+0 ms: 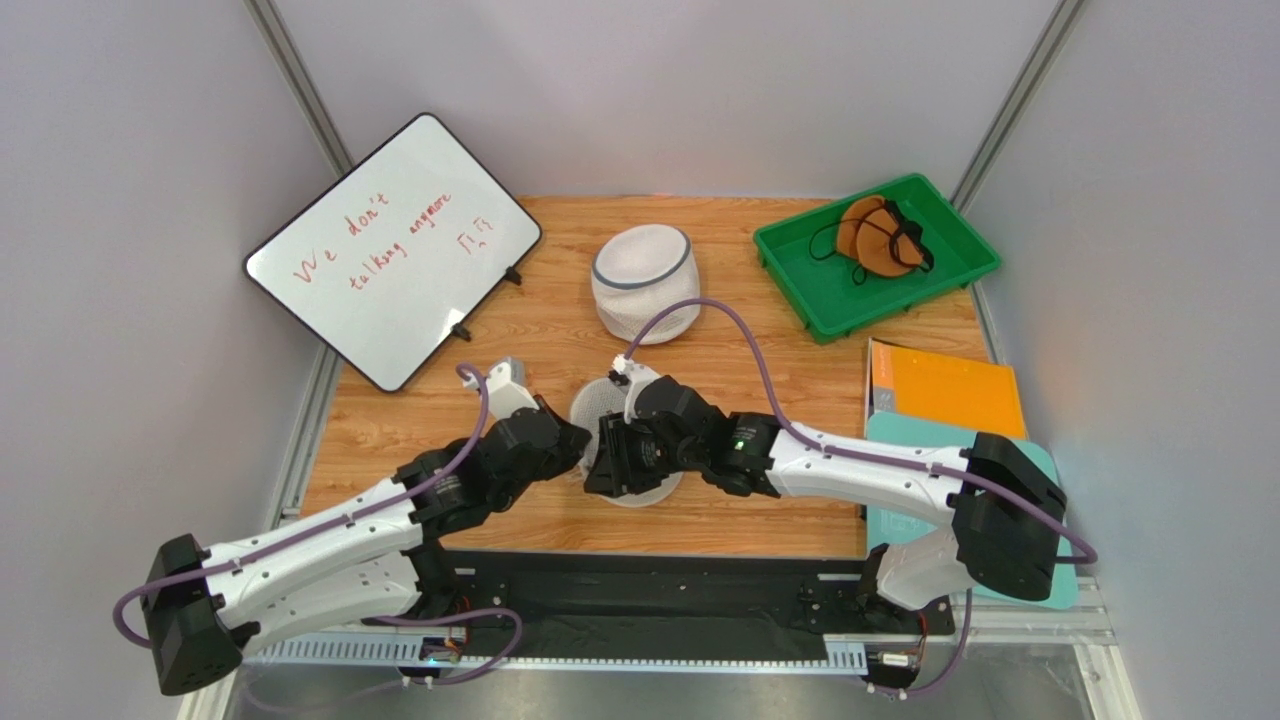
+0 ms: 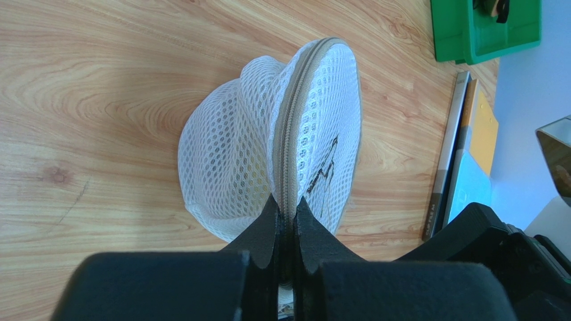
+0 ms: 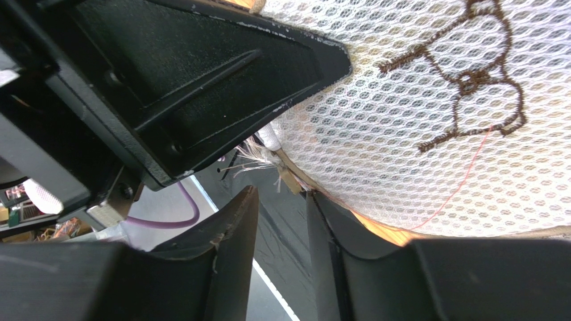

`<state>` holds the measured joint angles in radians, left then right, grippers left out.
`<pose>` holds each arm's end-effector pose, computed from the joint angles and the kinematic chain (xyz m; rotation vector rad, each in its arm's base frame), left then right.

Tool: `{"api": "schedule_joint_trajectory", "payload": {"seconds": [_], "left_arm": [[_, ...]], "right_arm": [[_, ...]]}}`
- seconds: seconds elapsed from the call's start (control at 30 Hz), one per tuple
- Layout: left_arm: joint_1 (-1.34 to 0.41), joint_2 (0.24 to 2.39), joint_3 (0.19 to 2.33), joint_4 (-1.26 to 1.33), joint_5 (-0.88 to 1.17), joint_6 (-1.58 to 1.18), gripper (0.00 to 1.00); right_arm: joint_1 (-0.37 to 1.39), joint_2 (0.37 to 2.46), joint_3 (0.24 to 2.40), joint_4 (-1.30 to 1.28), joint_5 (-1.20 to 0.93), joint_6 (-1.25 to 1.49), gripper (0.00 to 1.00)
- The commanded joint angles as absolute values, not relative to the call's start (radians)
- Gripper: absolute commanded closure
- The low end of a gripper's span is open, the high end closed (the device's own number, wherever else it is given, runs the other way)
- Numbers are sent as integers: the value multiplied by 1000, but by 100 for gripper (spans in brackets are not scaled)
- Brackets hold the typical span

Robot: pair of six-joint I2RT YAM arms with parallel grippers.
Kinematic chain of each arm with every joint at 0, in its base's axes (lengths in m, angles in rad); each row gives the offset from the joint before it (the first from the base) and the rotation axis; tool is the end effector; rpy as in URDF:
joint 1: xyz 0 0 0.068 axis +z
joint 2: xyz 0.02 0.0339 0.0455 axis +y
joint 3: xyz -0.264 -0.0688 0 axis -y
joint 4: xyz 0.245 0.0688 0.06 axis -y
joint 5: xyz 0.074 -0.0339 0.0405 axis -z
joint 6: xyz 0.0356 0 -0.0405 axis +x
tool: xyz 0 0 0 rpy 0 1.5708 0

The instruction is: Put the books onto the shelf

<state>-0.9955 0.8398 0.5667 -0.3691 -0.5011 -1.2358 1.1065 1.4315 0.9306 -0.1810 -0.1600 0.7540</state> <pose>0.1123 -0.1418 0.2387 -0.5441 2.1521 -0.7427 0.1345 0.2813 0.2411 -0.5362 2.4622 1.0821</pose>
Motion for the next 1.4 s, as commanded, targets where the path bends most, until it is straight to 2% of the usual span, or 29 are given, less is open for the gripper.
{"api": "schedule_joint_trajectory", "payload": {"seconds": [0.0, 0.43, 0.53, 0.77, 0.93, 1.03, 1.1, 1.37], "left_arm": [[-1003, 821, 557, -327, -485, -1220, 100], [-1003, 805, 549, -333, -472, -1226, 100], [-1003, 793, 545, -341, -477, -1227, 100], [-1003, 790, 535, -345, -476, -1232, 100], [-1003, 793, 534, -344, -479, -1232, 100], [-1003, 795, 534, -347, -482, -1233, 100], [-1003, 790, 532, -353, -485, -1239, 100], [-1003, 769, 525, -367, -515, -1247, 100]], "right_arm": [[1101, 1440, 980, -140, -184, 738, 64], [1101, 1463, 1028, -156, -189, 704, 70], [1101, 1474, 1031, -156, -196, 710, 76], [1098, 1480, 1026, -167, -189, 726, 80], [1091, 1477, 1019, -172, -178, 730, 81], [1089, 1482, 1022, -179, -173, 730, 90], [1089, 1480, 1022, -198, -160, 735, 100], [1086, 1459, 999, -216, -137, 732, 100]]}}
